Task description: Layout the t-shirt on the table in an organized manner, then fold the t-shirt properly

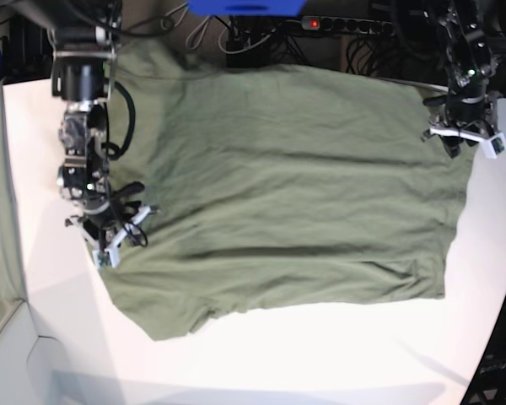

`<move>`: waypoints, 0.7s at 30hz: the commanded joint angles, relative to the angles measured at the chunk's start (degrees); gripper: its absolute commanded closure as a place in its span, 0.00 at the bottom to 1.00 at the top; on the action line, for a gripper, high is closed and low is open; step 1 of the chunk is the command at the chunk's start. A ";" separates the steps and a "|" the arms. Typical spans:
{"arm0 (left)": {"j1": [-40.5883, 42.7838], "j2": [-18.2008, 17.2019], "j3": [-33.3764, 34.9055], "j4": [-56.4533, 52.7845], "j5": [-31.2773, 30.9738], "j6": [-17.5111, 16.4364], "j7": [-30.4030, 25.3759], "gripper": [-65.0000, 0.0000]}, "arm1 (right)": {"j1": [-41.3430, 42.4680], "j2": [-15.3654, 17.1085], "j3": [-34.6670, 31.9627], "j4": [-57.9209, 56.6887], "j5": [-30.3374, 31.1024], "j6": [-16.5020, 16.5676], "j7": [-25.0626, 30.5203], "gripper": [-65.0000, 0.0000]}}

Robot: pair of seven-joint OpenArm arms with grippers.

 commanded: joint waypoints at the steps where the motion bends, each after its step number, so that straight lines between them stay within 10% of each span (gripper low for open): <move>1: -0.32 -0.73 -0.23 0.53 -0.14 0.01 -1.47 0.59 | 2.56 1.27 0.13 -1.96 0.47 0.41 1.04 0.63; 21: -0.58 -0.73 -0.32 1.76 -0.40 0.01 -1.47 0.59 | 21.81 4.43 -0.05 -33.17 0.21 0.33 24.78 0.62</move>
